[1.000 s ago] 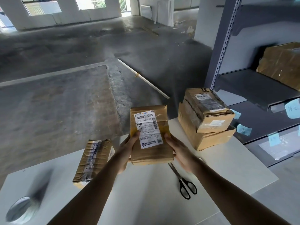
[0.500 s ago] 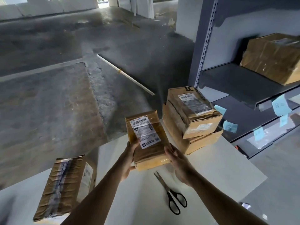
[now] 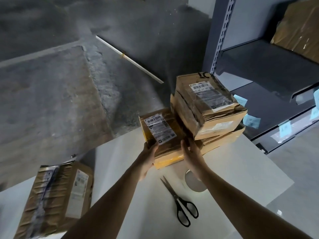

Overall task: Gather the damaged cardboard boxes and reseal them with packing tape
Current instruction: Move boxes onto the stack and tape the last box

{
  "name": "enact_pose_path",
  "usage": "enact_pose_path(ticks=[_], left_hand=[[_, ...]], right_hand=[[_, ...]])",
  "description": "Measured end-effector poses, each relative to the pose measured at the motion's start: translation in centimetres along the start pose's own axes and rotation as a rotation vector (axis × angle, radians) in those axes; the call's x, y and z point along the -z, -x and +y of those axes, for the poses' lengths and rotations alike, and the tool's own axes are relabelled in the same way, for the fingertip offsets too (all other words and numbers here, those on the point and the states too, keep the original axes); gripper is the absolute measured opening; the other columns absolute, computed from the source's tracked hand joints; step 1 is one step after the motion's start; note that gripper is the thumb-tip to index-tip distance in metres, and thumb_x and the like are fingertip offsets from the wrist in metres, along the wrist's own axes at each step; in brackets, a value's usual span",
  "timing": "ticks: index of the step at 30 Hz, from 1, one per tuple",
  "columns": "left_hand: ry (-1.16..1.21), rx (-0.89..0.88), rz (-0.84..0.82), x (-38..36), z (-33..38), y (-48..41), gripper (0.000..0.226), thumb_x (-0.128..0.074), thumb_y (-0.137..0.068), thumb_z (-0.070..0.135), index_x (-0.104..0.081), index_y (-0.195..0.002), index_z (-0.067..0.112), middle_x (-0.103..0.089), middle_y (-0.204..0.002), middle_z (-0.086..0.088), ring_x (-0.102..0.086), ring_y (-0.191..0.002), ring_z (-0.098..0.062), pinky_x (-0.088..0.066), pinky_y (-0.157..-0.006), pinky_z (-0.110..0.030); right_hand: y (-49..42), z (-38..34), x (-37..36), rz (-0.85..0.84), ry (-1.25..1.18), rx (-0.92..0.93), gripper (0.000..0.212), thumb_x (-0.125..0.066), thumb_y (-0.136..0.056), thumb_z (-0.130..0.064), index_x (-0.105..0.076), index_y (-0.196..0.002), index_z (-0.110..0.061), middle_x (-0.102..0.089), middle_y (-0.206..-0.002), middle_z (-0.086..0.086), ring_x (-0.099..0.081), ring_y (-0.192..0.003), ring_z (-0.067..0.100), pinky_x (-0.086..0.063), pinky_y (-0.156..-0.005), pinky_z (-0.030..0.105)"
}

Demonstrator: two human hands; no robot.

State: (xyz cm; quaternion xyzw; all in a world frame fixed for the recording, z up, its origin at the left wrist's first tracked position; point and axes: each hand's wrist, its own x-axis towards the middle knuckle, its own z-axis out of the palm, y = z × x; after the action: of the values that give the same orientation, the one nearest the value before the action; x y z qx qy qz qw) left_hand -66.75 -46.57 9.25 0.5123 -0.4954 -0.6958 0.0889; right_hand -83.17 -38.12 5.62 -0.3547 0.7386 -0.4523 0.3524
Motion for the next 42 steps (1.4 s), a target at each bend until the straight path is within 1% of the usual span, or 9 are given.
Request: enact_pose_path(ticks=[2,5,14,19,23,29,33,36,42], left_hand=[[-0.047,0.008,0.014,-0.4,-0.1,-0.1,0.068,-0.044,-0.089,0.073,-0.025,-0.146,0.041,-0.053,-0.141,0.0,-0.05,-0.129,-0.024,-0.035,-0.113,-0.054],[-0.111,0.006,0.008,-0.2,-0.4,-0.6,0.082,-0.045,-0.072,0.089,-0.028,-0.143,0.052,-0.051,-0.145,0.004,-0.048,-0.133,-0.024,-0.036,-0.112,-0.057],[-0.348,-0.04,0.211,0.0,1.6,4.0,0.071,-0.033,-0.099,0.061,-0.019,-0.156,0.022,-0.028,-0.161,-0.005,-0.033,-0.145,-0.028,-0.033,-0.113,-0.045],[-0.445,-0.129,0.306,2.1,1.4,7.4,0.061,-0.039,-0.1,0.054,-0.031,-0.153,0.023,-0.036,-0.157,-0.001,-0.04,-0.141,-0.023,-0.04,-0.106,-0.035],[-0.444,-0.206,0.412,5.3,0.5,10.5,0.05,-0.046,-0.101,0.047,-0.042,-0.145,0.022,-0.048,-0.148,0.0,-0.052,-0.129,-0.02,-0.043,-0.089,-0.024],[-0.365,-0.337,0.593,11.2,-2.2,15.0,0.027,-0.057,-0.099,0.021,-0.06,-0.122,0.007,-0.065,-0.124,-0.01,-0.061,-0.101,-0.015,-0.047,-0.084,-0.022],[-0.535,-0.414,0.691,15.3,-4.0,18.6,0.013,-0.053,-0.099,0.027,-0.064,-0.099,0.02,-0.072,-0.103,-0.004,-0.069,-0.092,-0.018,-0.053,-0.069,-0.021],[-0.603,-0.419,0.774,17.6,-5.7,21.5,0.02,-0.054,-0.098,0.033,-0.067,-0.108,0.021,-0.069,-0.107,0.006,-0.066,-0.09,-0.013,-0.053,-0.069,-0.02],[-0.566,-0.32,0.907,21.3,-9.9,23.9,0.036,-0.062,-0.094,0.022,-0.059,-0.128,0.013,-0.057,-0.134,-0.009,-0.054,-0.12,-0.025,-0.04,-0.094,-0.023]], right_hand=[[-0.2,0.2,0.1,0.078,0.061,0.044,0.049,-0.046,-0.104,-0.03,-0.035,-0.148,-0.014,-0.039,-0.142,0.017,-0.042,-0.126,0.033,-0.053,-0.09,0.046],[0.4,0.2,0.0,0.124,0.096,0.065,0.05,-0.049,-0.103,-0.031,-0.036,-0.148,-0.016,-0.041,-0.143,0.016,-0.044,-0.127,0.034,-0.053,-0.086,0.039],[3.9,-1.5,0.3,0.288,0.218,0.437,0.044,-0.064,-0.094,-0.008,-0.048,-0.134,-0.017,-0.065,-0.124,0.017,-0.065,-0.113,0.035,-0.059,-0.081,0.035],[5.9,-3.1,-0.1,0.133,0.226,0.465,0.039,-0.056,-0.099,-0.021,-0.05,-0.137,-0.024,-0.052,-0.143,0.006,-0.054,-0.129,0.024,-0.061,-0.085,0.04],[6.5,-5.8,-2.0,0.038,0.186,0.441,0.032,-0.06,-0.097,-0.013,-0.057,-0.129,-0.01,-0.063,-0.126,0.007,-0.061,-0.112,0.012,-0.051,-0.085,0.011],[8.4,-9.6,-7.4,0.007,0.168,0.489,0.02,-0.062,-0.095,-0.008,-0.066,-0.114,-0.003,-0.068,-0.108,0.005,-0.067,-0.094,0.018,-0.047,-0.071,0.011],[9.8,-11.9,-11.2,-0.074,0.186,0.448,0.014,-0.06,-0.097,-0.016,-0.072,-0.1,-0.01,-0.074,-0.098,0.0,-0.069,-0.087,0.014,-0.047,-0.069,0.013],[11.4,-13.1,-14.2,-0.165,0.185,0.422,0.019,-0.059,-0.098,-0.022,-0.068,-0.088,-0.008,-0.074,-0.083,0.004,-0.07,-0.075,0.015,-0.046,-0.062,0.017],[14.6,-14.2,-19.4,-0.363,0.232,0.321,0.02,-0.061,-0.097,-0.029,-0.064,-0.098,-0.009,-0.067,-0.089,-0.003,-0.062,-0.081,0.013,-0.043,-0.066,0.017]])
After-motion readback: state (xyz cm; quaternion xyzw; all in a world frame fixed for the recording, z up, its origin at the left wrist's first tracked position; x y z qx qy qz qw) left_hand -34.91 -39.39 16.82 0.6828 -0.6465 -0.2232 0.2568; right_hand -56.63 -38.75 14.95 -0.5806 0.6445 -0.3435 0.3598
